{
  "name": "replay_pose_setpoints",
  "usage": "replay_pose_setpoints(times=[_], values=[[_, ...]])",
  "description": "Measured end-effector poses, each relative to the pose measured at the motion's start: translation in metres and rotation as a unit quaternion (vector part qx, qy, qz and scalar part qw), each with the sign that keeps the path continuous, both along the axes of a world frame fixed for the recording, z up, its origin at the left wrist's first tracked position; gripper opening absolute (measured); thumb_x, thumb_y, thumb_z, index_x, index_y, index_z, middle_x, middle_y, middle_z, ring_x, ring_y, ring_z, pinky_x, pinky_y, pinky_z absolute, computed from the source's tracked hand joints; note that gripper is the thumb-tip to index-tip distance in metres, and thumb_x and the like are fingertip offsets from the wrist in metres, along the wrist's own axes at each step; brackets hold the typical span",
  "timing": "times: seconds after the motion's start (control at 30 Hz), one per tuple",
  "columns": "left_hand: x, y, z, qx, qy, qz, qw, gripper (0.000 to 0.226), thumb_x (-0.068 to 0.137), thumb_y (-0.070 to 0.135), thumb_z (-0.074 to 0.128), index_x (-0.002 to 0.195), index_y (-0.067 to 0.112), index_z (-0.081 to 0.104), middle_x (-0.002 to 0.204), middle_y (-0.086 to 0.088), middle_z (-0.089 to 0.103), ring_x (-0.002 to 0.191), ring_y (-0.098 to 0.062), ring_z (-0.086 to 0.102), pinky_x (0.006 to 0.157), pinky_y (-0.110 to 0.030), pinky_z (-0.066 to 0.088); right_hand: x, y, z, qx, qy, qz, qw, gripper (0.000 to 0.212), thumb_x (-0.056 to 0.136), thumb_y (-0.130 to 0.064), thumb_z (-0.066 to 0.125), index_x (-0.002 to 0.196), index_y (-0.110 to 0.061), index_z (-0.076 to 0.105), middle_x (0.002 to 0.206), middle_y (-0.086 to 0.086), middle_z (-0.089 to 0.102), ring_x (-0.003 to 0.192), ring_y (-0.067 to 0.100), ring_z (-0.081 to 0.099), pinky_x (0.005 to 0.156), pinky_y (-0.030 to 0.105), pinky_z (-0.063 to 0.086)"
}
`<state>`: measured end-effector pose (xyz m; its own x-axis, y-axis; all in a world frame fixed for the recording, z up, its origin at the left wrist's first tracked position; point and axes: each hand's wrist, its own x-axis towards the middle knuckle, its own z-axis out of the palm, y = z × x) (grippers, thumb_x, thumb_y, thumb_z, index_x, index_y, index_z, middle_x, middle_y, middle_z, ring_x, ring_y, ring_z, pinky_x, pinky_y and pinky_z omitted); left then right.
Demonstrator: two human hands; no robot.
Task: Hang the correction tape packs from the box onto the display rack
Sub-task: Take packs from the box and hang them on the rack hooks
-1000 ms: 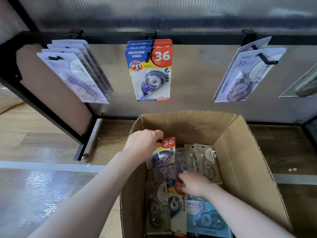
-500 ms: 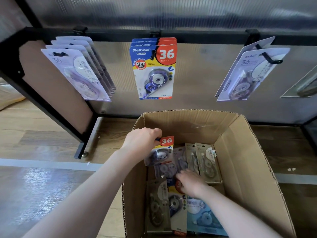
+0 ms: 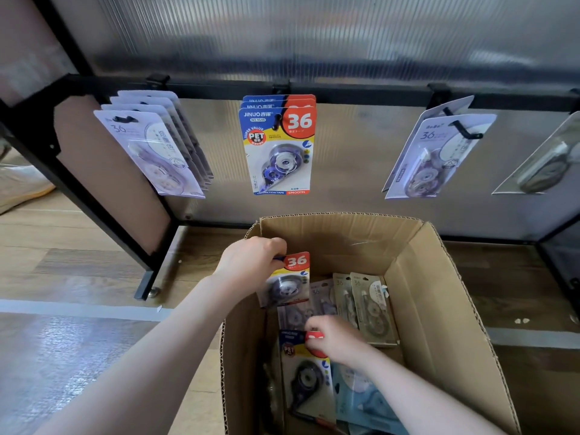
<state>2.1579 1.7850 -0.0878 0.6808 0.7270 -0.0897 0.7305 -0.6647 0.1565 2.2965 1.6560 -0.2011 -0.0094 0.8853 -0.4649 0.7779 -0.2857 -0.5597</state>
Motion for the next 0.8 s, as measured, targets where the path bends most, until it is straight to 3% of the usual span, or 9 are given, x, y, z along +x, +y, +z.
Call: replay_pose_setpoints(times=[0.1, 0.17, 0.37, 0.53, 0.7, 0.8], values=[[-0.004, 0.003, 0.008, 0.003, -0.019, 0.007, 1.000, 0.017, 0.094, 0.035, 0.050, 0.102, 0.022, 0.057, 0.096, 0.000, 0.065, 0.087, -0.023, 0.060, 0.062, -0.025, 0.040, 0.012, 0.002, 0.012, 0.005, 0.006, -0.017, 1.000, 0.005, 0.086, -0.022, 0.056, 0.083, -0.025, 0.060, 0.088, -0.004, 0.063, 0.082, 0.014, 0.057, 0.067, 0.028, 0.044], [-0.005, 0.005, 0.015, -0.002, -0.032, 0.011, 0.999, 0.017, 0.093, 0.035, 0.052, 0.102, 0.021, 0.058, 0.096, -0.001, 0.064, 0.087, -0.024, 0.059, 0.062, -0.024, 0.036, 0.022, 0.002, 0.021, 0.012, 0.007, -0.038, 0.999, 0.013, 0.085, -0.021, 0.057, 0.074, -0.028, 0.055, 0.084, -0.005, 0.062, 0.083, 0.015, 0.058, 0.071, 0.030, 0.047], [-0.006, 0.010, 0.042, -0.019, -0.110, 0.031, 0.993, 0.017, 0.085, 0.035, 0.064, 0.095, 0.021, 0.066, 0.089, 0.004, 0.066, 0.084, -0.019, 0.059, 0.067, -0.030, 0.044, 0.057, 0.006, 0.059, 0.076, 0.007, -0.087, 0.993, 0.014, 0.087, -0.018, 0.058, 0.090, -0.028, 0.068, 0.092, -0.011, 0.068, 0.087, 0.007, 0.060, 0.076, 0.030, 0.049], [0.000, 0.013, 0.069, -0.023, -0.202, 0.039, 0.978, 0.013, 0.085, 0.030, 0.065, 0.092, 0.019, 0.069, 0.079, 0.009, 0.059, 0.073, -0.009, 0.055, 0.063, -0.022, 0.041, 0.077, 0.014, 0.091, 0.173, 0.032, -0.140, 0.974, 0.028, 0.086, -0.021, 0.063, 0.063, -0.037, 0.058, 0.075, -0.012, 0.066, 0.077, 0.007, 0.061, 0.072, 0.038, 0.052], [0.002, 0.016, 0.093, 0.008, -0.267, 0.030, 0.963, 0.013, 0.087, 0.024, 0.064, 0.093, 0.015, 0.070, 0.084, 0.006, 0.063, 0.078, -0.013, 0.058, 0.070, -0.029, 0.047, 0.082, 0.022, 0.110, 0.231, 0.037, -0.152, 0.960, 0.028, 0.084, -0.020, 0.067, 0.063, -0.035, 0.059, 0.074, -0.006, 0.066, 0.074, 0.011, 0.061, 0.071, 0.035, 0.048], [-0.001, 0.018, 0.103, 0.028, -0.302, 0.030, 0.952, 0.013, 0.086, 0.022, 0.064, 0.094, 0.013, 0.070, 0.083, 0.008, 0.062, 0.078, -0.011, 0.057, 0.068, -0.025, 0.046, 0.083, 0.025, 0.119, 0.249, 0.046, -0.151, 0.955, 0.025, 0.083, -0.016, 0.069, 0.066, -0.033, 0.061, 0.074, -0.008, 0.066, 0.073, 0.009, 0.061, 0.068, 0.029, 0.046]])
